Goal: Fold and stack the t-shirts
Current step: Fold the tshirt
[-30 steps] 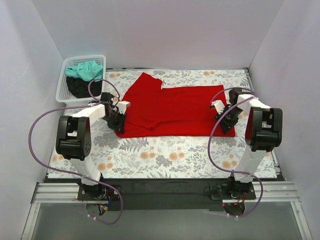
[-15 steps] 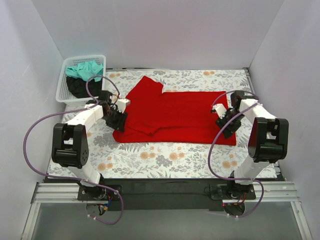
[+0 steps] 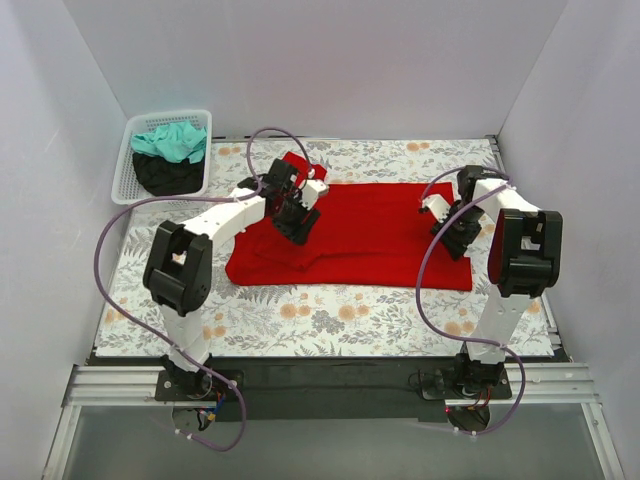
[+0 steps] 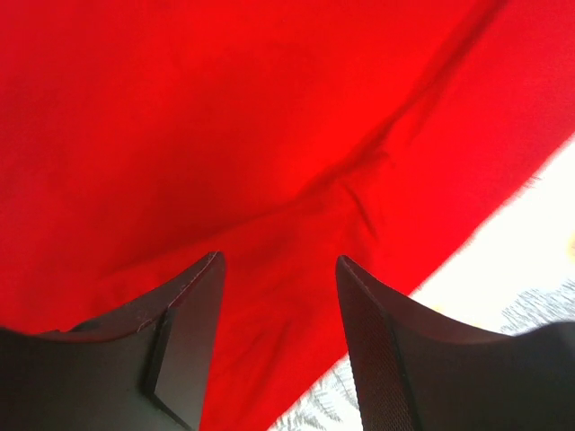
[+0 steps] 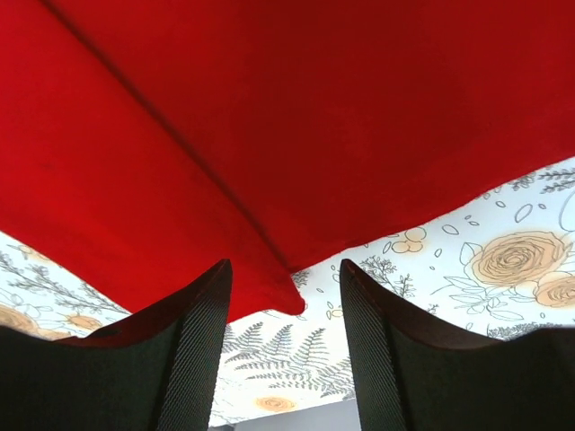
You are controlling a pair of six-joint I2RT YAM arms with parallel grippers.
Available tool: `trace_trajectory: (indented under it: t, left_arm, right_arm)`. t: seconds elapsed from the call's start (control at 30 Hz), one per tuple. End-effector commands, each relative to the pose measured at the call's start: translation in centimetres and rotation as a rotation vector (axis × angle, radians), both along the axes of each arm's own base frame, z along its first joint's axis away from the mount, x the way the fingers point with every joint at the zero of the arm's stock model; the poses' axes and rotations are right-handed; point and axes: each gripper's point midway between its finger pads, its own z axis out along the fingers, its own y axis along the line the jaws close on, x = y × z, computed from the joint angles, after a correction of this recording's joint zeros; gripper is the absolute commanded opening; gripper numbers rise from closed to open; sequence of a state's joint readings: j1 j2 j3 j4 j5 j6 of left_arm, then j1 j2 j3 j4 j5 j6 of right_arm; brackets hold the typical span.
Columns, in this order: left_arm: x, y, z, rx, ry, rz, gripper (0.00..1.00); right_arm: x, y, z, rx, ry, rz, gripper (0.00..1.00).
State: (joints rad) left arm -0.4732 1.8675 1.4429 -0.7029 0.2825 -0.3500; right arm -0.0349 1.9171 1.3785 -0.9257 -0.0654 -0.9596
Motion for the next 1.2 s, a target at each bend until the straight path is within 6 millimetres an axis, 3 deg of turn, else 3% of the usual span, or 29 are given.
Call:
trace_trajectory:
  t: [0.0,0.33,0.77,0.97,1.17]
  left_arm:
    - [1.6,-0.7,0.3,0.059,-0.057,0.012,0.53]
    - [-0.1,-3.7,-1.8,0.1,-0.03,-0.108,0.54]
    - [-0.4,-3.0,-3.6,0.171,-0.014,-0.115,0.54]
    - [-0.5,-2.7,-3.9,0.186,-0.011,-0.108,0.53]
    - [-0.6,-4.2,-1.6,0.108,-0.029,-0.122,0.52]
  right_arm:
    - [0.8,-1.3,1.1,-0.044,-0.017,0.041,0.59]
    - [1.0,-2.8,1.2,-0.066,-0.014,0.061,0.6]
    - [-0.5,-2.4,-0.3,-0.015,0.095,0.061,0.51]
    - [-1.2,-2.4,-0.6,-0.004,0.12,0.072,0.38]
    - [-1.2,-2.2,-0.4,0.01,0.119,0.076,0.12]
